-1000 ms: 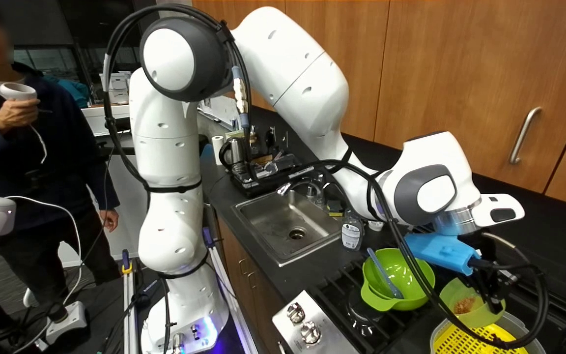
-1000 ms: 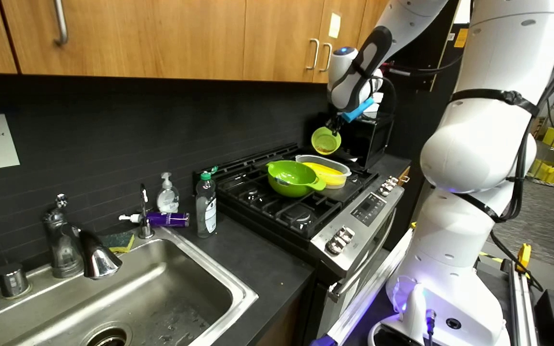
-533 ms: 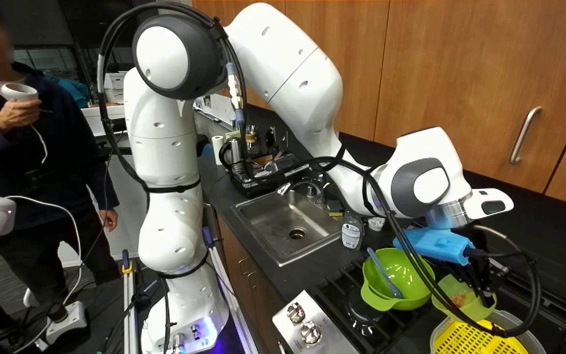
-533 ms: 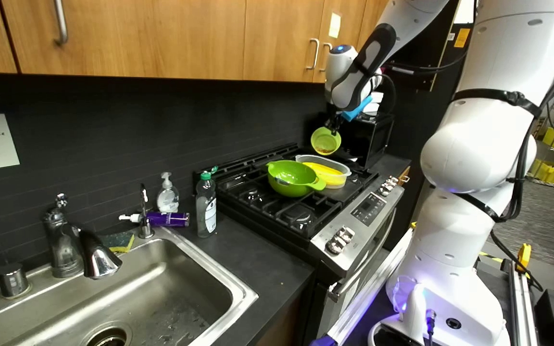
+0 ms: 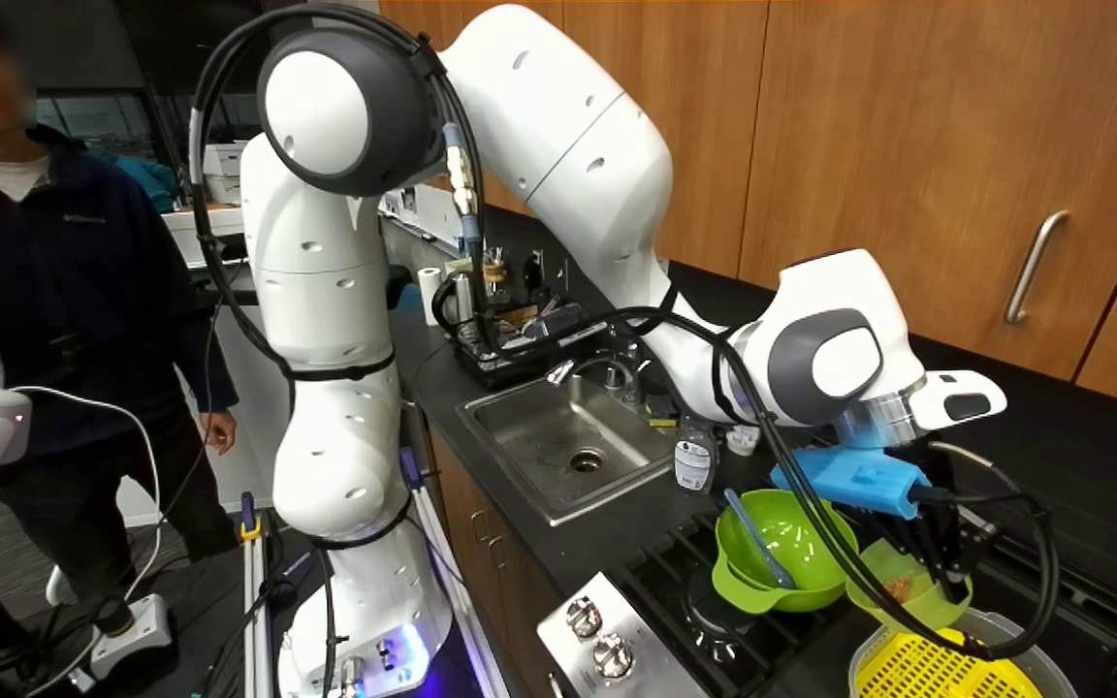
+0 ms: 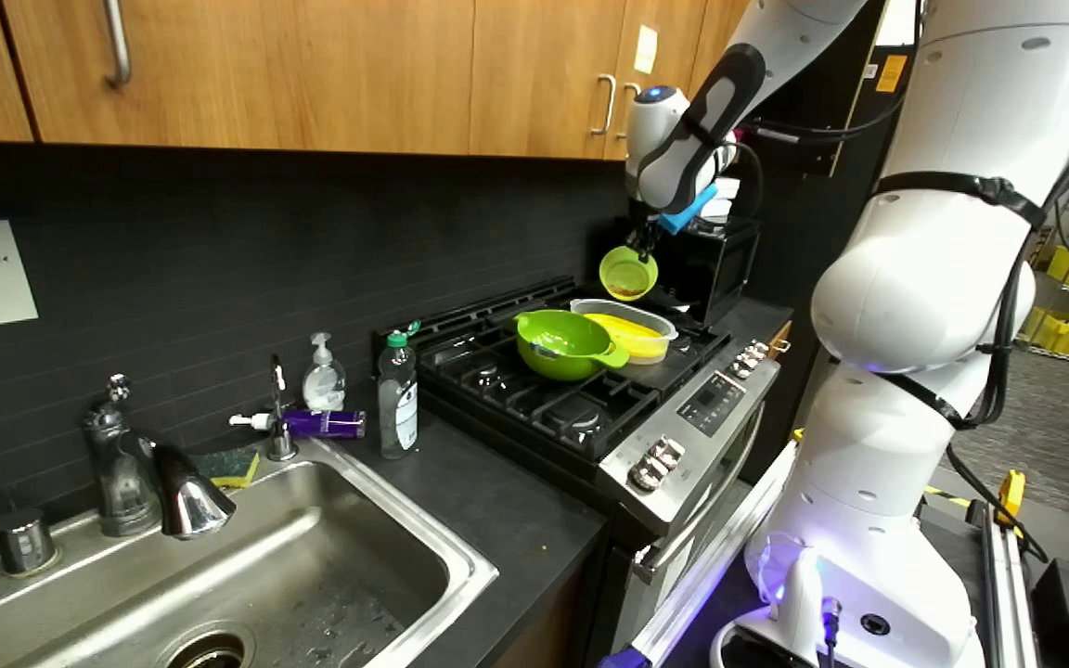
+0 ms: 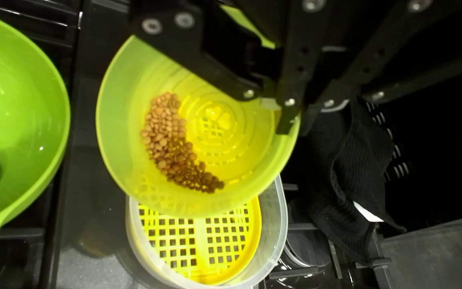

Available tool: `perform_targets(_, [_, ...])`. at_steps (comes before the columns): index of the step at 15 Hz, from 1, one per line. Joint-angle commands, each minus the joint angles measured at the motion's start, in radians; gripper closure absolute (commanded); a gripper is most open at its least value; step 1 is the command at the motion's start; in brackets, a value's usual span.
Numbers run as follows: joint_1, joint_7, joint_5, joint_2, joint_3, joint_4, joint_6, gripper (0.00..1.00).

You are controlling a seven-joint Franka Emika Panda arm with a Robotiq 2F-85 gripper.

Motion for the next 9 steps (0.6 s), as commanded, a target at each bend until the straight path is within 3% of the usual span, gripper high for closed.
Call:
perform_targets(1, [-0.013, -0.005, 0.003, 0.0, 0.013, 0.002, -0.003, 0.96])
perform_targets(9, [-0.004, 0.013, -0.055, -0.025, 0.016, 0.007, 0.011, 0.99])
